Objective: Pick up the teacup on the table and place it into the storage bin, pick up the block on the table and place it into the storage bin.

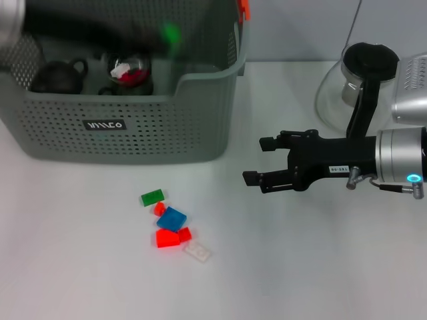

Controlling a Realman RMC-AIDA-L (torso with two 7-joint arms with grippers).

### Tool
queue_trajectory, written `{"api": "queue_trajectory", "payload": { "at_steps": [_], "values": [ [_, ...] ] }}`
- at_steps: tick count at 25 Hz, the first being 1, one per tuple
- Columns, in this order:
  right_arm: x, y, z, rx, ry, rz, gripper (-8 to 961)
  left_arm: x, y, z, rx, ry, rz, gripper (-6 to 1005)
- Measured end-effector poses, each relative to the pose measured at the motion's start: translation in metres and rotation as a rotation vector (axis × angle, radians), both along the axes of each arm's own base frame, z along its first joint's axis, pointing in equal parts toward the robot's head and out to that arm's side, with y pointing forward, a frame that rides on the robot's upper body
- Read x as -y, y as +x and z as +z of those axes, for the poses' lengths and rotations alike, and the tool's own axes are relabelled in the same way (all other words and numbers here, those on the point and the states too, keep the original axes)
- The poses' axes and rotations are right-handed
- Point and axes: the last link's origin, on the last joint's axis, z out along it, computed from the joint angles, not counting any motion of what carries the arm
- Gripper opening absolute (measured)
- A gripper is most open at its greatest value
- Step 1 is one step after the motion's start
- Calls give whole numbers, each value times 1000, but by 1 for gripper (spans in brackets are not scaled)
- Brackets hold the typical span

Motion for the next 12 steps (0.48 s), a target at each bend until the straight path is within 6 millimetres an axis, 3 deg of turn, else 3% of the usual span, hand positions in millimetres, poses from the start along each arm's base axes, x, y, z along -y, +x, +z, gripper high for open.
{"api": "queue_trajectory", "payload": {
  "at_steps": [6,12],
  "values": [
    [1,3,1,-4,3,-15,911,-59,-21,14,9,221,111,194],
    [0,5,5,-10,12,-31,912,-81,-30,0,0,295,136,196]
  ]
}}
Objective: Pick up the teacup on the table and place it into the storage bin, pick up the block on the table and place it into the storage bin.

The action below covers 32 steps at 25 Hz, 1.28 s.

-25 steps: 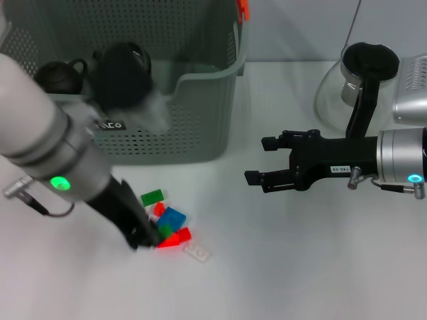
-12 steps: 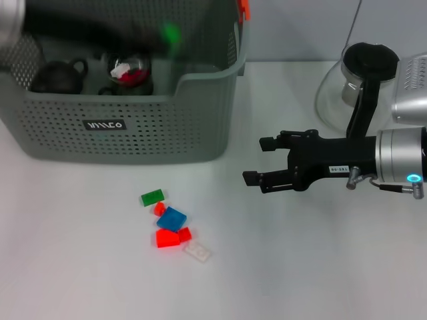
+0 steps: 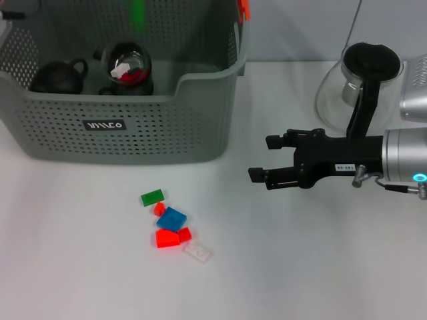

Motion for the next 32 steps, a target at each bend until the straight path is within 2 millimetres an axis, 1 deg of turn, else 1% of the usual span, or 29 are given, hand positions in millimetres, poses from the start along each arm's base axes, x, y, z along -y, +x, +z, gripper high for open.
{"api": "queue_trajectory", "payload": {
  "at_steps": [3,6,8,9,10,12,14,15,16,17,20,22,23,25,27,32],
  "values": [
    [-1,0,3,-5,5,-2,912,-4,2,-5,-34,21,0,197],
    [-2,-3,4,-10,1,8,911,-6,3,-6,-42,29,-3,305],
    [-2,-4,4,-11,-2,10,911,-5,4,-3,-44,35,-10,377],
    [-3,-4,4,-12,-2,11,911,-3,5,-1,-42,36,-15,451],
    [-3,-4,4,-12,-2,11,911,0,7,3,-39,33,-27,524],
    [-3,-5,4,-12,-2,9,911,16,12,6,-32,-6,-81,654],
    [-4,-4,5,-12,1,1,911,38,18,3,-40,-87,-179,768],
    [-4,-4,5,-12,3,-3,912,55,20,-1,-53,-148,-250,824],
    [-5,-4,5,-13,8,-7,912,74,22,-6,-67,-213,-330,842],
    [-6,-4,6,-15,13,-12,912,83,23,-8,-72,-237,-365,861],
    [-6,-2,7,-22,21,-23,912,121,22,-20,-95,-364,-493,915],
    [-7,-2,7,-23,23,-29,912,139,18,-33,-131,-461,-552,952],
    [-7,-1,7,-23,23,-34,912,147,15,-41,-154,-515,-574,952],
    [-8,0,7,-20,24,-48,911,156,5,-59,-218,-606,-568,952],
    [-8,1,7,-18,25,-56,911,159,-3,-73,-267,-672,-539,951],
    [-7,3,7,-18,29,-63,912,156,-15,-99,-408,-766,-429,951]
  ]
}}
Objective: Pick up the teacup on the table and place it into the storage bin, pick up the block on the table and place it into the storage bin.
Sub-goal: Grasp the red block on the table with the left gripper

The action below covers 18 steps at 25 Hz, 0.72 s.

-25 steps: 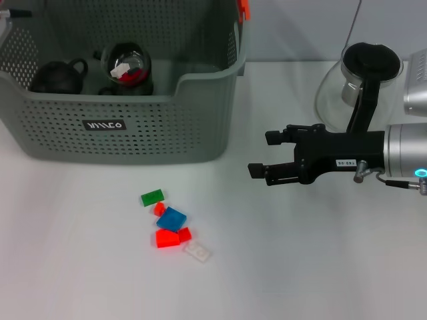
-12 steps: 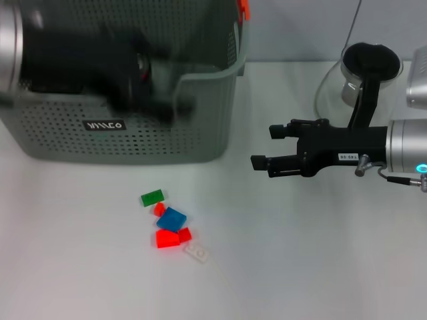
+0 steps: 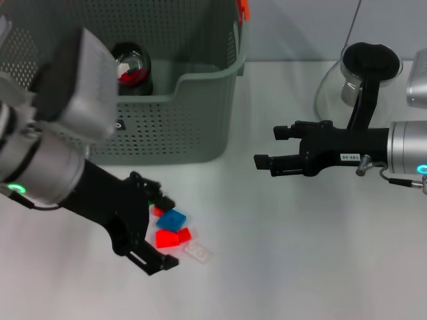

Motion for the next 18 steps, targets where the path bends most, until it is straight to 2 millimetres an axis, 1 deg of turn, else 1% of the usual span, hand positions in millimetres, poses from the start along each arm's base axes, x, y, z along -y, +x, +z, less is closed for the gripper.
{"api": "queue_trajectory", "payload": {
  "at_steps": [9,13,18],
  "values": [
    [-2,1,0,3,13,-9,911,-13,-14,-31,-321,-21,26,950],
    [-2,-1,-1,2,13,-4,911,-19,-16,-42,-380,-25,19,949],
    [-3,-2,-1,0,17,-4,911,-26,-15,-47,-397,29,49,949]
  ]
}}
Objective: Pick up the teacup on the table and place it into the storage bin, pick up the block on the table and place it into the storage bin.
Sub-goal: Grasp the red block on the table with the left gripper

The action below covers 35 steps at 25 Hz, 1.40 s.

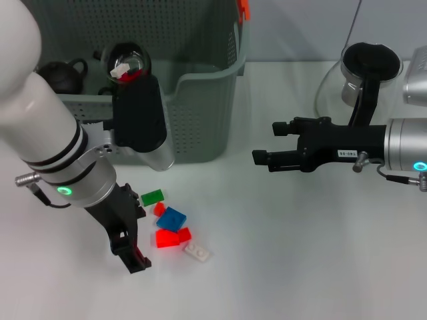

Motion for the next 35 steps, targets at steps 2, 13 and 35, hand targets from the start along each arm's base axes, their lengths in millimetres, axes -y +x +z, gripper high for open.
{"api": "queue_trajectory", "payload": {
  "at_steps": [2,13,35],
  "values": [
    [-1,-1,0,-2,4,0,911,0,1,-1,-4,5,3,948],
    [-4,-6,0,-4,5,14,912,-4,0,-16,-60,10,73,945],
    [-3,-6,0,-3,6,19,912,-7,8,-28,-64,8,112,897]
  ]
}}
